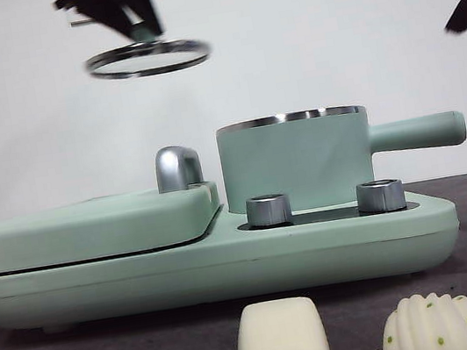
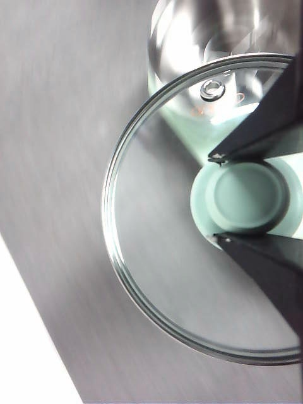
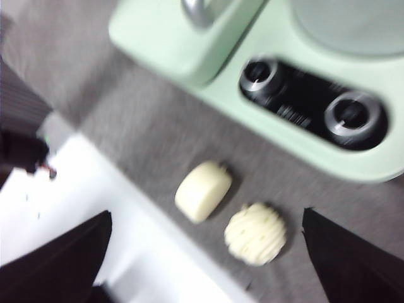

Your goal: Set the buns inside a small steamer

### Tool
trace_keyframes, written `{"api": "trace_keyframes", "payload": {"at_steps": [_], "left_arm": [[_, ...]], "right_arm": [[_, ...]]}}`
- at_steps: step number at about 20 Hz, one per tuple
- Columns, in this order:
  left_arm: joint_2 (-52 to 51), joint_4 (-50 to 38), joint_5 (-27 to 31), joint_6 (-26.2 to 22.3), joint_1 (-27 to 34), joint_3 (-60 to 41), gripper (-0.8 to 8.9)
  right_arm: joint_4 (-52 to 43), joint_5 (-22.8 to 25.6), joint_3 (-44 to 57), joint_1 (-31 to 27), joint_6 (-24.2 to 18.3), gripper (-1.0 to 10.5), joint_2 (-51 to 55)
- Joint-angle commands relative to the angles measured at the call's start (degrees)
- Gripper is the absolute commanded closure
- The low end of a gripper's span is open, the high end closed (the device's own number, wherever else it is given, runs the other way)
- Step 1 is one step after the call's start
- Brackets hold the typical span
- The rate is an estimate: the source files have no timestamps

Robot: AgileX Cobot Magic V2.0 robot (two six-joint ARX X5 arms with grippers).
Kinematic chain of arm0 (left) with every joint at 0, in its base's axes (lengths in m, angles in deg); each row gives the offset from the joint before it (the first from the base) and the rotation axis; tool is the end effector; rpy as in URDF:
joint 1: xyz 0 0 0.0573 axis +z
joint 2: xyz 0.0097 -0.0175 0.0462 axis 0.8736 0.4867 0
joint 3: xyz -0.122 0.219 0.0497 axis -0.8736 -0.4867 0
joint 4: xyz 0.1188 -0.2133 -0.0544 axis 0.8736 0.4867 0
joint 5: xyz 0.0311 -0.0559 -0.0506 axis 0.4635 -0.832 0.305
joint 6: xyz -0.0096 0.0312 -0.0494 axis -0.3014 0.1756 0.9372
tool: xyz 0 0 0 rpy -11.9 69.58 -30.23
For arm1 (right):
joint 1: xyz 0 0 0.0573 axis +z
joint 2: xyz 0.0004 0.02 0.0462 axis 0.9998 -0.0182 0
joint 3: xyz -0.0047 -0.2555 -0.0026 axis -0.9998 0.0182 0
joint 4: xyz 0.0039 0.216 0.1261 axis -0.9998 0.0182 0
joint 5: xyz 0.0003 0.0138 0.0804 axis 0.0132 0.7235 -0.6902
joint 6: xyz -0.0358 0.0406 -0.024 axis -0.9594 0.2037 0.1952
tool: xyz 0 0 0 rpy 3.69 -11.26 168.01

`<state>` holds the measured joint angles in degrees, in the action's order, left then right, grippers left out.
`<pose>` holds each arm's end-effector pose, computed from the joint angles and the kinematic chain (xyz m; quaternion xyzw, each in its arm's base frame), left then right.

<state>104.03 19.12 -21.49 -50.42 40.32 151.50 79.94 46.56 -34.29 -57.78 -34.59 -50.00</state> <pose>0.3810 -0.1508 0.4051 0.1039 0.3502 -0.2841 0.8865 0.1294 0.0990 0.2837 0.0867 0.4695 0.3917 0.7865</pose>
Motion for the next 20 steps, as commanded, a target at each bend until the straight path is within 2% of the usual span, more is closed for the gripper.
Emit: {"api": "trace_keyframes", "payload": {"at_steps": [1, 5, 8, 11, 16, 20], "left_arm": [[0.48, -1.16, -0.13, -0.46, 3.15, 2.16, 7.96], [0.48, -1.01, -0.13, -0.55, 9.09, 2.16, 7.96], [0.50, -1.05, -0.13, -0.52, 11.30, 2.16, 7.96], [0.50, -1.20, -0.13, -0.52, 11.93, 2.16, 7.96], [0.52, -1.77, -0.13, -0.52, 11.91, 2.16, 7.96], [0.52, -1.66, -0.13, -0.33, 11.91, 2.16, 7.96]], "right_arm": [[-0.57, 3.54, -1.03, 7.87, 5.84, 4.7, -4.02], [-1.51, 8.94, -1.03, 17.51, 13.27, 4.7, -11.67], [-4.94, 10.29, -1.03, 21.90, 17.00, 4.7, -17.53], [-7.61, 10.01, -1.07, 23.98, 20.04, 4.7, -23.71], [-6.51, 10.12, -6.27, 26.56, 19.93, 4.7, -35.34], [0.79, 15.85, -13.99, 28.13, 17.94, 4.7, -43.41]]}}
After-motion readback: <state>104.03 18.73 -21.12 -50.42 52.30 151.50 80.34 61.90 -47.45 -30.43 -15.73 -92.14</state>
